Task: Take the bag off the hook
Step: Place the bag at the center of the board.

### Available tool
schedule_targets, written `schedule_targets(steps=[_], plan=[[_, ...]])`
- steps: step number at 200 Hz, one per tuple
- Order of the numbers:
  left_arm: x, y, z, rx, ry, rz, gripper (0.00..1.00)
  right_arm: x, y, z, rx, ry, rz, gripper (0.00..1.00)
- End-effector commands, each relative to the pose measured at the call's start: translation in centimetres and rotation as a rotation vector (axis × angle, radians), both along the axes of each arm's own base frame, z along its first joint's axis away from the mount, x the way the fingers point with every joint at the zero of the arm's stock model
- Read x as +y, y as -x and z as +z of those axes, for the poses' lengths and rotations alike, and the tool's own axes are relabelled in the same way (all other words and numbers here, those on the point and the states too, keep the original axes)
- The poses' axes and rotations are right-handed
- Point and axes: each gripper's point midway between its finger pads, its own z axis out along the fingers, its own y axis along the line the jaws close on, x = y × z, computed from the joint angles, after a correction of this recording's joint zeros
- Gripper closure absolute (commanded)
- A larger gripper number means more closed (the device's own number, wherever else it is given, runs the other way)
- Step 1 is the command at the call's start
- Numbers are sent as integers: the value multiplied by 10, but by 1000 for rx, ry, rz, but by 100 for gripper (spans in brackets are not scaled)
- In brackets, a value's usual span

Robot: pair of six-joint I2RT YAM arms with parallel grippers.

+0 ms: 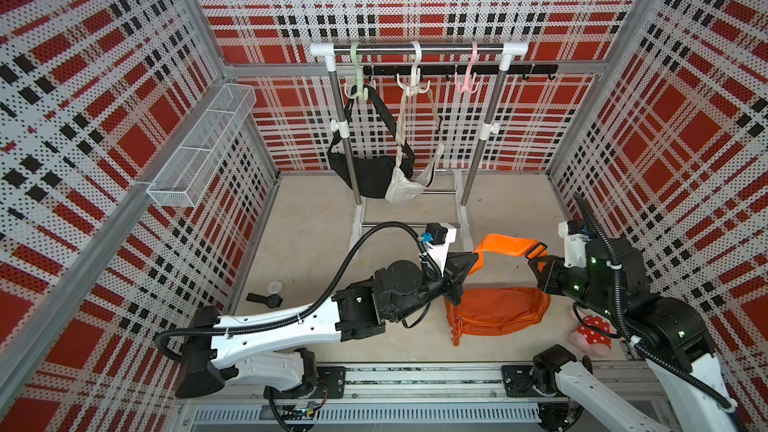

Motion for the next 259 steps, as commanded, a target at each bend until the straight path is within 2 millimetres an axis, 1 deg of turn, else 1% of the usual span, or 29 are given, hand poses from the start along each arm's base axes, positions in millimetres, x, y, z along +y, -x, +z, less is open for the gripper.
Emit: schedule_targets(steps=[1, 22, 45, 59, 68, 72, 100, 114, 116, 132, 146, 156, 173, 191, 198, 211, 230, 249, 259], plan=[[0, -8, -12, 62, 13, 29, 100, -5, 1, -29, 91, 34, -39, 85], [1, -29, -29, 100, 15, 43, 100, -4, -19, -41, 103, 81, -60, 84], [13, -64, -46, 136, 42, 100, 100, -4, -44, -48, 103, 152, -81, 83], [19, -81, -56, 135, 40, 131, 100, -3, -59, -56, 112, 196, -91, 82], [21, -93, -64, 140, 30, 152, 100, 0, -68, -61, 114, 207, -83, 82], [22, -98, -67, 143, 26, 157, 100, -2, -73, -64, 110, 225, -98, 82], [24, -123, -84, 155, 4, 185, 100, 0, -94, -82, 106, 228, -112, 81], [23, -129, -89, 163, 1, 179, 100, 3, -101, -85, 98, 216, -115, 81], [23, -129, -90, 164, 2, 176, 100, 6, -101, -85, 103, 201, -99, 81], [22, -127, -87, 160, 8, 151, 100, 15, -100, -84, 107, 162, -62, 82], [23, -119, -80, 148, 15, 119, 100, 19, -91, -84, 127, 143, -34, 82], [26, -111, -75, 140, 19, 97, 100, 22, -81, -87, 159, 125, -5, 82], [37, -96, -67, 132, 28, 80, 100, 27, -58, -89, 213, 83, 40, 82], [49, -76, -60, 113, 13, 82, 100, 34, -34, -80, 233, 16, 71, 82], [54, -69, -56, 106, 12, 89, 100, 35, -26, -78, 239, -3, 80, 82], [60, -57, -56, 112, 8, 93, 100, 37, -16, -79, 263, -31, 88, 82], [65, -47, -52, 133, 10, 94, 100, 35, -11, -79, 278, -28, 89, 82], [67, -44, -48, 140, 16, 102, 100, 31, -15, -81, 275, 8, 75, 80], [66, -46, -53, 150, 7, 111, 100, 30, -19, -87, 283, 34, 73, 79]])
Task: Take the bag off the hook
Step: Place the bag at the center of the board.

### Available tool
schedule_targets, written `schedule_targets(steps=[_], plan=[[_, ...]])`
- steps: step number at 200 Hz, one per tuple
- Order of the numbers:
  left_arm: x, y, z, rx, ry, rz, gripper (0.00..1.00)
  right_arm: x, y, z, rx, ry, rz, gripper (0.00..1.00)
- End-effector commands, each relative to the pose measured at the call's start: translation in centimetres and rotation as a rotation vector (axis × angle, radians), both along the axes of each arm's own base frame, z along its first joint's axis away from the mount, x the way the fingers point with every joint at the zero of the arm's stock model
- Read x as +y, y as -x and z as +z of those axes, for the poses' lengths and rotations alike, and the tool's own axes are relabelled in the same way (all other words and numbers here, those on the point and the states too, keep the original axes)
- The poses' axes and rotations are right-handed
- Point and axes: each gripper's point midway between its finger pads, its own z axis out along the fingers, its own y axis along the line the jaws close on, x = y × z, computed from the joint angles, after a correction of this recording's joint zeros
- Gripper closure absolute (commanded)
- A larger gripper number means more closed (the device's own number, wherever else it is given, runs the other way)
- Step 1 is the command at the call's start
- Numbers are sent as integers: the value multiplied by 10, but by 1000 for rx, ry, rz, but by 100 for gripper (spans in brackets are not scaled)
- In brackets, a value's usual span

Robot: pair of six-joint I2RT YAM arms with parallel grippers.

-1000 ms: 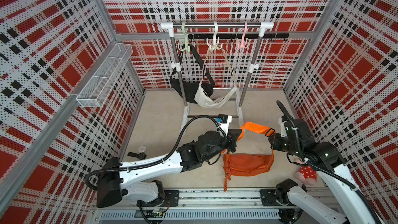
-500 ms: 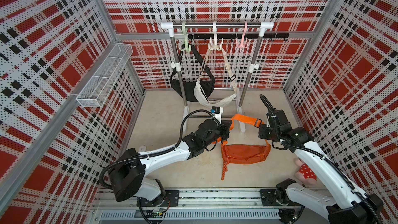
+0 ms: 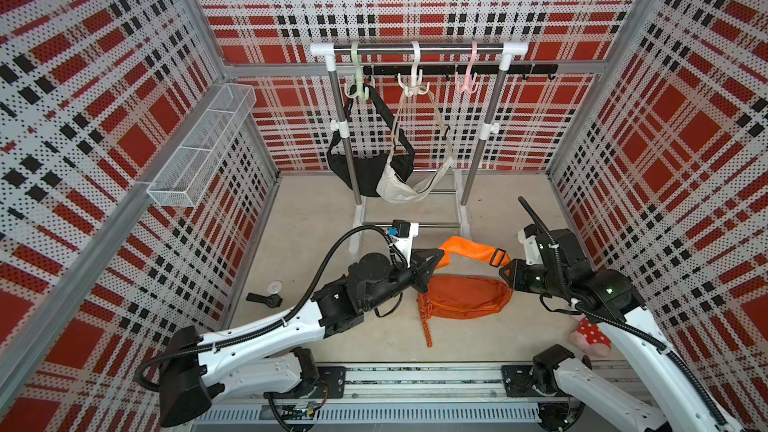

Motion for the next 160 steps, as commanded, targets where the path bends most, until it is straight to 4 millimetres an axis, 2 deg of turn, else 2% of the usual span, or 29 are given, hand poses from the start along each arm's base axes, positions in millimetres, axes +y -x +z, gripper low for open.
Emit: schedule_targets(steps=[1, 24, 51, 68, 80, 108, 129, 142, 160], plan=[[6, -5, -8, 25, -32, 53, 100, -6, 1, -10, 49, 53, -13, 78], [4, -18, -31, 60, -66, 75, 100, -8, -15, -29, 59, 122, -10, 77], [-4, -31, -38, 81, -42, 56, 100, -13, -36, -35, 36, 199, -36, 76], [-6, -40, -42, 78, -48, 68, 99, -11, -49, -37, 14, 226, -15, 68], [-6, -48, -49, 80, -60, 75, 96, -7, -57, -43, 11, 228, -2, 66], [-6, -67, -80, 129, -105, 77, 93, -1, -74, -64, 29, 245, 17, 64], [-8, -72, -105, 182, -137, 56, 91, 0, -80, -82, 59, 262, 27, 64], [-9, -70, -117, 203, -155, 41, 86, 0, -78, -94, 88, 273, 34, 64], [-9, -65, -130, 232, -167, 26, 69, -2, -71, -108, 126, 286, 42, 57]])
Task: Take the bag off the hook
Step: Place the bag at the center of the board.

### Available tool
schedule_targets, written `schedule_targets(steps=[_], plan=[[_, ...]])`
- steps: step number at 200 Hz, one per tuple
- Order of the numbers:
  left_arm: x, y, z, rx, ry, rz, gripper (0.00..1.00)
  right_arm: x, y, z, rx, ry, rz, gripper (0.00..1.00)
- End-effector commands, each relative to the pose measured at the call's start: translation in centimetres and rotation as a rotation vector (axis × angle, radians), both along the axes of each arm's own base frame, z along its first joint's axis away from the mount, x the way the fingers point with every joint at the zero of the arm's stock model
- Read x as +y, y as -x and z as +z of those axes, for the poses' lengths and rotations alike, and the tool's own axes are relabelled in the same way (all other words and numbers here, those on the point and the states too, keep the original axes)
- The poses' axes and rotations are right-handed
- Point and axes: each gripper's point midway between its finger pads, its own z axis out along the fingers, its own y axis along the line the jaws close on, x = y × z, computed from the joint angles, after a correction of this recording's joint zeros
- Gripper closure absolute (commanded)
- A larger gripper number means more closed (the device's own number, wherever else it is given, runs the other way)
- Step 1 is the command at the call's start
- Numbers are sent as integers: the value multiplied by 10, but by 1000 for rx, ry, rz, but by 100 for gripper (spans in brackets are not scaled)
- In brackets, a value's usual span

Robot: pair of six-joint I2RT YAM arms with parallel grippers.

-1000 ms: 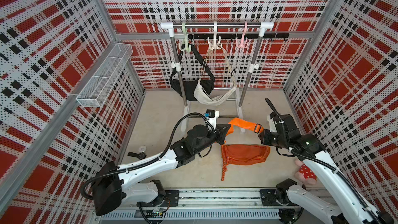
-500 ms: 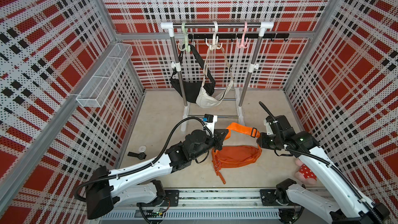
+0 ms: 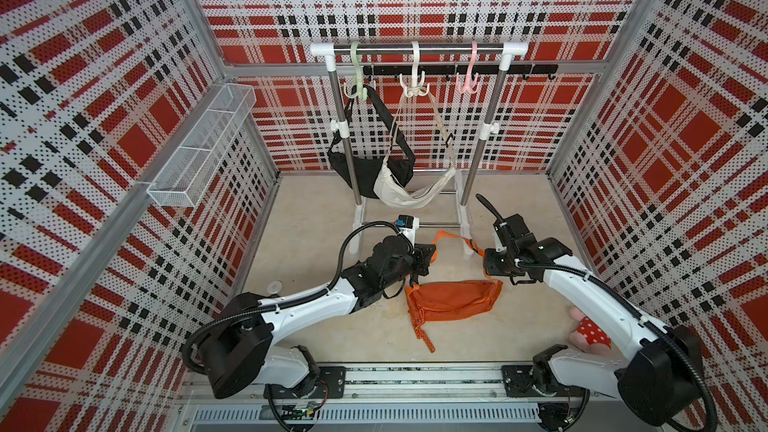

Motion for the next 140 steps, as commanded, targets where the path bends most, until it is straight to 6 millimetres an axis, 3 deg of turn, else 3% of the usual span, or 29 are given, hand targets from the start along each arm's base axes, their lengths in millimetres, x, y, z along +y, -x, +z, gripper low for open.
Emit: schedule_targets(steps=[1, 22, 56, 140], plan=[[-6, 10, -11, 32, 15, -56, 68, -3, 0, -10, 0, 18, 11, 56], [-2, 12, -21, 51, 6, -46, 55, -9, 7, -20, 19, 35, -4, 48], [4, 13, -23, 48, -4, -27, 46, -15, 13, -17, 12, 42, -24, 39], [22, 11, 11, -33, 29, 32, 43, -24, 10, 41, -111, 32, -69, 29]])
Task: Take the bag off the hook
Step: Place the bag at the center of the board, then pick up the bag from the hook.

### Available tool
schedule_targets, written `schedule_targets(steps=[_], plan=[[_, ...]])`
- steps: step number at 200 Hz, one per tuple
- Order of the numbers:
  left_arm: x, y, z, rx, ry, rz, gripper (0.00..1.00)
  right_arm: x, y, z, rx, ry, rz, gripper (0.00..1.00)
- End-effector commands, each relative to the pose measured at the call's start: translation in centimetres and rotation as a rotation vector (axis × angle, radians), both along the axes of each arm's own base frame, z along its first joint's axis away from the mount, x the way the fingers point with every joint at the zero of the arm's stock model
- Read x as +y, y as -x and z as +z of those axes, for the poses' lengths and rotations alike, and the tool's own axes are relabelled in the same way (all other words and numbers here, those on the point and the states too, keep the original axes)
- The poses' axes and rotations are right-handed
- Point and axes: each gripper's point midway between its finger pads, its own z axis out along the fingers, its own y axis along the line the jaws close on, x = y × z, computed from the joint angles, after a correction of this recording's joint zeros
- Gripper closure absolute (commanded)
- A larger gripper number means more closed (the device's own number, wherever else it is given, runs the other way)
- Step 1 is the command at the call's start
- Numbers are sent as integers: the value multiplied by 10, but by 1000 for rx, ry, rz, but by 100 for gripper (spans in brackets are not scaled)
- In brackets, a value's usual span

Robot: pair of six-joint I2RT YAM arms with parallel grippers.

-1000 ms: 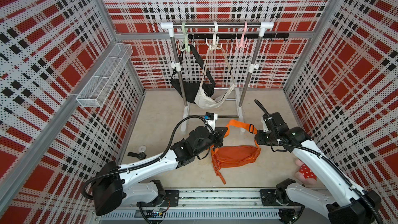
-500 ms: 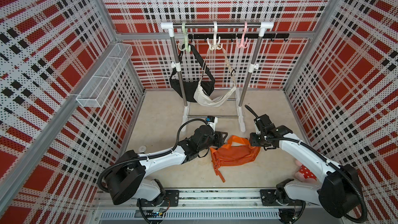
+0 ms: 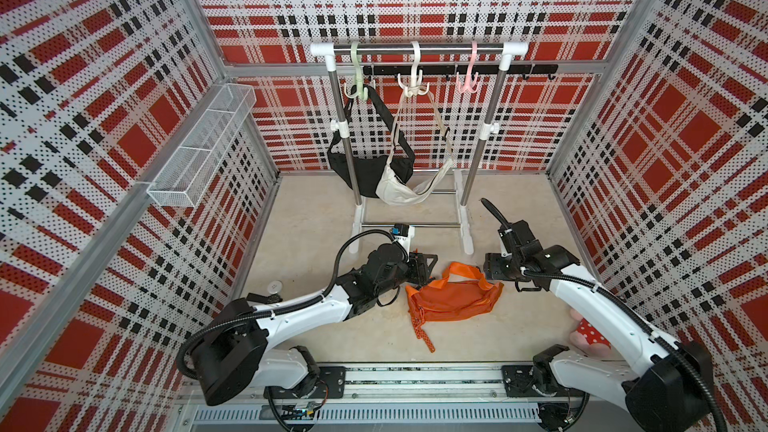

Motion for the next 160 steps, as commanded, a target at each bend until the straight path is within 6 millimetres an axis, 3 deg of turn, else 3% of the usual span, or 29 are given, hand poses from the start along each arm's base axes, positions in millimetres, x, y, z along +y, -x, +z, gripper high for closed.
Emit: schedule_targets(steps=[1, 36, 95, 160], plan=[[7, -1, 13, -41, 7, 24, 43, -8, 1, 20, -34, 11, -32, 28], [13, 0, 21, -59, 6, 33, 43, -4, 4, 33, -49, -28, -22, 30], [49, 19, -9, -11, -66, 78, 42, 23, 32, 43, -46, -82, 28, 30], [66, 0, 40, -96, -9, 153, 43, 74, 4, 102, -189, -142, 106, 32]])
